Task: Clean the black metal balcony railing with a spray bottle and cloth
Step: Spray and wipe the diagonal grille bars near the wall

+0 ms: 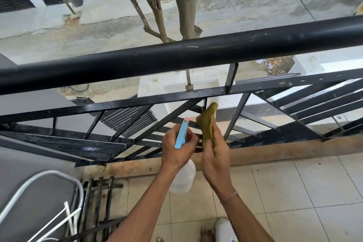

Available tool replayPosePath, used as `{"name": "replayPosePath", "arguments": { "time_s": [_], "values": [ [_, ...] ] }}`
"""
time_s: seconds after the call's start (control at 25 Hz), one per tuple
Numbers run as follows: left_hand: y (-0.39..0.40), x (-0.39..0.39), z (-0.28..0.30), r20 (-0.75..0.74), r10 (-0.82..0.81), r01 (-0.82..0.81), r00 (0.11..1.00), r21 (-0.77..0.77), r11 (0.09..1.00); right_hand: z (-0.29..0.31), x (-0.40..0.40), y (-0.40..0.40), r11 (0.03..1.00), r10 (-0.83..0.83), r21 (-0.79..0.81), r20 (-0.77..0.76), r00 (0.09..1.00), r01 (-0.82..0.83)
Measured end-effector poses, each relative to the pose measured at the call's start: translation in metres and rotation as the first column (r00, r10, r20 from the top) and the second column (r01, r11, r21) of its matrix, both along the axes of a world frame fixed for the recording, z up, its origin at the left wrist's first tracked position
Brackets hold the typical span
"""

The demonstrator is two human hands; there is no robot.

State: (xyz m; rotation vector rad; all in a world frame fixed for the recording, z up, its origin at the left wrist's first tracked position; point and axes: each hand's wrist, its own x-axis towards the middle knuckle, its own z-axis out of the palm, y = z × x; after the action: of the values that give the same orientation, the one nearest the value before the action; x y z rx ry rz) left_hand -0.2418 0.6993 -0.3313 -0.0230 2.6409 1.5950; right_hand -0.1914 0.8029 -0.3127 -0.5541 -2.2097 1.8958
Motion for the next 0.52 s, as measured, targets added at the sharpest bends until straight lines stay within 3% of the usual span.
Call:
{"name": "replayPosePath", "arguments": {
  "time_s": [0.28, 0.4, 0.52],
  "values": [
    [-0.034, 0.001, 0.000, 0.020, 0.083, -0.084, 0.996, 0.007, 0.996, 0.015, -0.076, -0.021, 0.915, 0.107, 0.366, 0.182, 0.977, -0.168],
    [-0.040, 0.004, 0.002, 0.048, 0.091, -0.091, 0.995, -0.004, 0.996, 0.022, -0.087, -0.007, 0.880, 0.139, 0.403, 0.291, 0.947, -0.253],
    [-0.040, 0.008, 0.005, 0.062, 0.107, -0.108, 0.992, 0.002, 0.994, 0.021, -0.081, -0.006, 0.873, 0.140, 0.427, 0.244, 0.960, -0.236]
  ]
}}
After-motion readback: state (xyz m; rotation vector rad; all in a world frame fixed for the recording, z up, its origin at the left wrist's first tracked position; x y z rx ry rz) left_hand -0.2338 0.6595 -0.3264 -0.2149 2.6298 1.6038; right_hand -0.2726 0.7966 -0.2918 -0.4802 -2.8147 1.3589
